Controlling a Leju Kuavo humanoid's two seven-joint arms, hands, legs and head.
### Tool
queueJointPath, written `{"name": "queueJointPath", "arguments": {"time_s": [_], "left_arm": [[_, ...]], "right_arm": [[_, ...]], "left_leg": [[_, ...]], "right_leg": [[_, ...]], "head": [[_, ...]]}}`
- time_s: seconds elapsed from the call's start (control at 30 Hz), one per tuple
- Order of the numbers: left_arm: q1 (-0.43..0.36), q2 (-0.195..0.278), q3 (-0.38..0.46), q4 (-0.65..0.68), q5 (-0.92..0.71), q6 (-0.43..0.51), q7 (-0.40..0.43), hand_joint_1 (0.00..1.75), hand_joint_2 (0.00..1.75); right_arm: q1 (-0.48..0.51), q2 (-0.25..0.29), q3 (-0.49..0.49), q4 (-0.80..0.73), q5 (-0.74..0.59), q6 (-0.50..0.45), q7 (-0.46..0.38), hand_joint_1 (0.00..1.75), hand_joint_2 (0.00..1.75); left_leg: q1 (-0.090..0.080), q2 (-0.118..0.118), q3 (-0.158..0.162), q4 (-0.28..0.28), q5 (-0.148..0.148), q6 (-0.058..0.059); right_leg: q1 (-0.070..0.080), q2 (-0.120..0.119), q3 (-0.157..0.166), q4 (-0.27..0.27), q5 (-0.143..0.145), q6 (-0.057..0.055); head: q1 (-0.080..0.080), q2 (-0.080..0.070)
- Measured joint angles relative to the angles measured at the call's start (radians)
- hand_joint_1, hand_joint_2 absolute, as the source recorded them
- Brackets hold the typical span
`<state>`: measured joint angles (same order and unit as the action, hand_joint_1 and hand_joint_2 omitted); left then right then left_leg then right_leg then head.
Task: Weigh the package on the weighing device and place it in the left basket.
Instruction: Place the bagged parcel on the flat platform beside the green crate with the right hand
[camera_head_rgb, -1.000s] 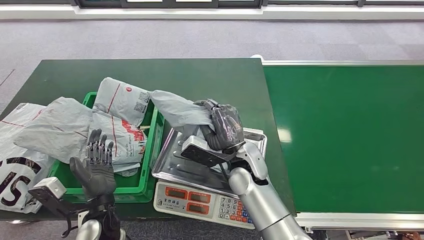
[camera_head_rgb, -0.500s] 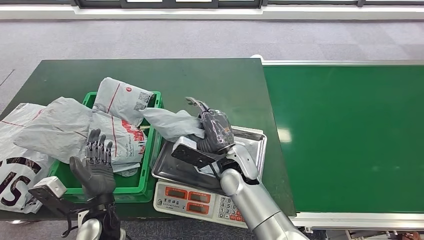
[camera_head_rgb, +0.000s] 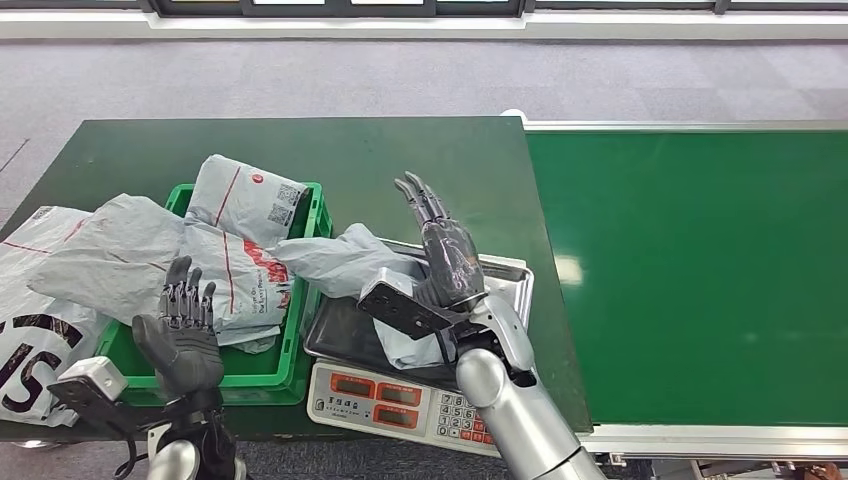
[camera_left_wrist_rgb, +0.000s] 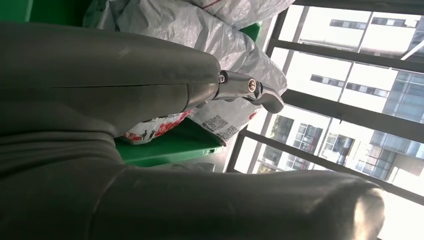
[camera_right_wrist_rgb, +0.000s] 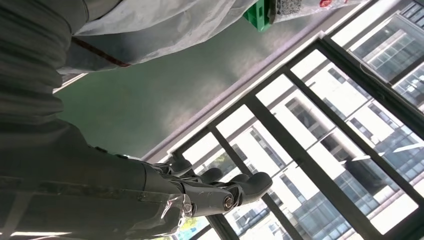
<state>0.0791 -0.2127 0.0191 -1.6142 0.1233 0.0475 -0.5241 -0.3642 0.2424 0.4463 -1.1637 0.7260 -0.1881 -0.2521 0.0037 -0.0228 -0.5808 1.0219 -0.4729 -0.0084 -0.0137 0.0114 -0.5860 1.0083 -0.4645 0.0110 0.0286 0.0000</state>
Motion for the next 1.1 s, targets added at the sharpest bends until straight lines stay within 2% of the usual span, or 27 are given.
{"name": "queueJointPath", "arguments": {"time_s": [0.23, 0.47, 0.7, 0.93, 1.1], "left_arm": [[0.055, 0.005, 0.001, -0.054, -0.035, 0.016, 0.012, 0.0, 0.0], [0.103, 0.021, -0.007, -0.139, -0.279, 0.036, 0.062, 0.0, 0.0], [0.095, 0.045, -0.04, -0.173, -0.356, 0.066, 0.098, 0.0, 0.0], [0.069, 0.068, -0.097, -0.165, -0.598, 0.242, 0.14, 0.0, 0.0], [0.033, 0.111, -0.147, -0.144, -0.716, 0.202, 0.195, 0.0, 0.0]], "right_arm": [[0.056, -0.051, -0.001, -0.1, -0.109, 0.14, 0.042, 0.0, 1.75], [0.128, -0.126, -0.022, -0.262, -0.122, 0.175, 0.069, 0.0, 1.75], [0.17, -0.169, -0.052, -0.364, -0.13, 0.18, 0.082, 0.0, 1.75], [0.235, -0.201, -0.079, -0.456, -0.106, 0.145, 0.087, 0.0, 1.75], [0.295, -0.216, -0.094, -0.536, -0.099, 0.113, 0.034, 0.0, 1.75]], "left_leg": [[0.0, 0.0, 0.0, 0.0, 0.0, 0.0], [0.0, 0.0, 0.0, 0.0, -0.001, 0.0], [0.0, 0.001, 0.0, 0.0, 0.0, 0.0], [0.0, 0.001, 0.0, 0.0, -0.001, 0.0], [0.0, 0.0, 0.0, 0.0, -0.001, 0.0]], "right_leg": [[0.0, 0.0, 0.0, 0.0, 0.0, 0.0], [0.0, 0.0, -0.001, 0.0, 0.0, 0.0], [0.0, 0.0, -0.001, 0.0, 0.0, 0.0], [0.0, 0.0, -0.001, 0.0, 0.0, 0.0], [0.0, 0.0, -0.001, 0.0, 0.0, 0.0]], "head": [[0.0, 0.0], [0.0, 0.0], [0.0, 0.0], [0.0, 0.0], [0.0, 0.0]]}}
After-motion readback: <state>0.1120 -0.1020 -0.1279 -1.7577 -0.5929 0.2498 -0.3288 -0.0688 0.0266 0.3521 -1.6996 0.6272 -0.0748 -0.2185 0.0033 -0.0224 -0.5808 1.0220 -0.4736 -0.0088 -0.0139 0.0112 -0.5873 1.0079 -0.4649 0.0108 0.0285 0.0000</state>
